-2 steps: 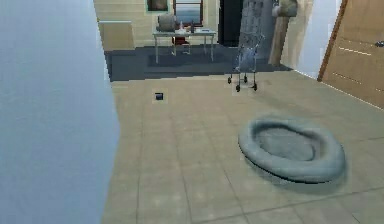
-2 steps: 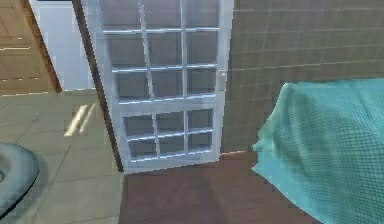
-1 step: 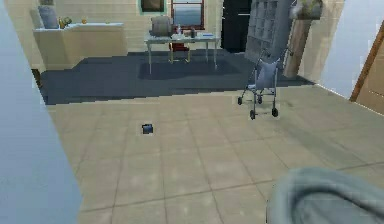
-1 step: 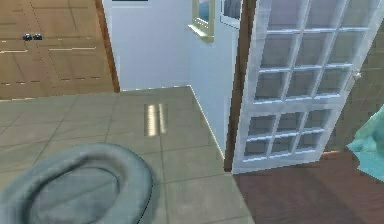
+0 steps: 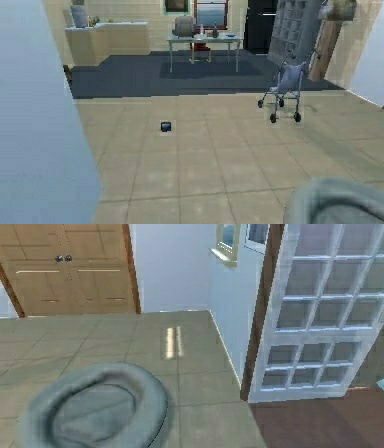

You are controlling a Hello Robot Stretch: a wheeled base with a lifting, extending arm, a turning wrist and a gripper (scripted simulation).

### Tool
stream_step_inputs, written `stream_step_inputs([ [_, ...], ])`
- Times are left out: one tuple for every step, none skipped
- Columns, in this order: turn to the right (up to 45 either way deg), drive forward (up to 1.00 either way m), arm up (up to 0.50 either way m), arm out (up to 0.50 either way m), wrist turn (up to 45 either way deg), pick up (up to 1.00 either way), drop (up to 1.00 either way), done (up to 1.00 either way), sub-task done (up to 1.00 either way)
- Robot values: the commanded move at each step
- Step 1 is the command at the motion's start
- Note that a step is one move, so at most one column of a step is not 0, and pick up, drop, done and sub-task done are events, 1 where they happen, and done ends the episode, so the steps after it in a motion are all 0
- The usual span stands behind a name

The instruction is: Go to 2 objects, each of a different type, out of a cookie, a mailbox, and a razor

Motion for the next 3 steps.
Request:
stream_step_inputs([
  [0.0, 0.85, 0.00, 0.00, 0.0, 0.00, 0.00, 0.00, 0.00],
  [24.0, 0.00, 0.00, 0.00, 0.0, 0.00, 0.00, 0.00, 0.00],
  [0.0, 1.00, 0.00, 0.00, 0.0, 0.00, 0.00, 0.00, 0.00],
])
